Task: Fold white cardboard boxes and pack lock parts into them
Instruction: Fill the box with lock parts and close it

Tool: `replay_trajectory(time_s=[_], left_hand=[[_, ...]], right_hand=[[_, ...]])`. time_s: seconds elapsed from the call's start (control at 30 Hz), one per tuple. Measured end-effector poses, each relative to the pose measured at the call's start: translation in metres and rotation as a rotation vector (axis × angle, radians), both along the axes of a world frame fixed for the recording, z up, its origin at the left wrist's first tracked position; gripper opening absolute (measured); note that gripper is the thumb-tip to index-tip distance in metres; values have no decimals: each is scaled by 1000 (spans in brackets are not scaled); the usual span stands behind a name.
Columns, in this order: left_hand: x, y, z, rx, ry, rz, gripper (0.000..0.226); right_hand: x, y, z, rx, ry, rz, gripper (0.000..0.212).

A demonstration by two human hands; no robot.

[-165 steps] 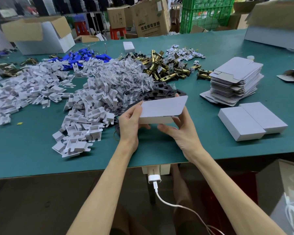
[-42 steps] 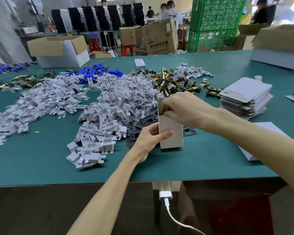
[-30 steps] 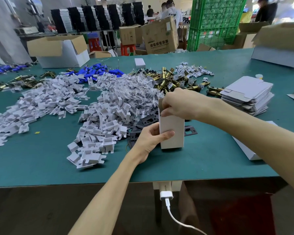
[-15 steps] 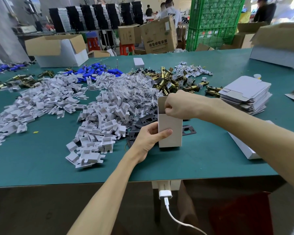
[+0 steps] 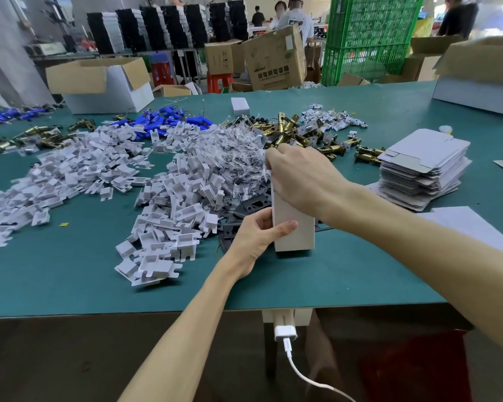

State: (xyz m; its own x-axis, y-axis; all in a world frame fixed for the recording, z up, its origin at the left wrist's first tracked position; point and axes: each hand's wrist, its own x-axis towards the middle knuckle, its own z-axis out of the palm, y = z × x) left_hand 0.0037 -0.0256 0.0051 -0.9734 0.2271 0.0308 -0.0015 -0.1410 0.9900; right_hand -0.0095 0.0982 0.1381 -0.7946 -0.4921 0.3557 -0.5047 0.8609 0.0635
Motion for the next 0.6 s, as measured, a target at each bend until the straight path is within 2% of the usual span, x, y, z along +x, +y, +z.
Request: replay_trajectory(time_s=[0.07,0.17,0.33,0.47,0.6], left_hand=[[1,1,0,-18,0,19,28],[0,1,-2,-86,17,62,17],[-3,1,-5,-205,35,63,25],[-5,0,-8,-218,41,58,41],[-8,0,-10,-220,61,63,44]], right_hand=[[-1,-13,-7,-28,41,70,18],[-6,-37,-25,34,47,156,20],[-34,-60,-37,171,-86,61,19],[-47,-71,-49,327,-129,-16,35],[-57,-80,-58,423,-171,-88,27]])
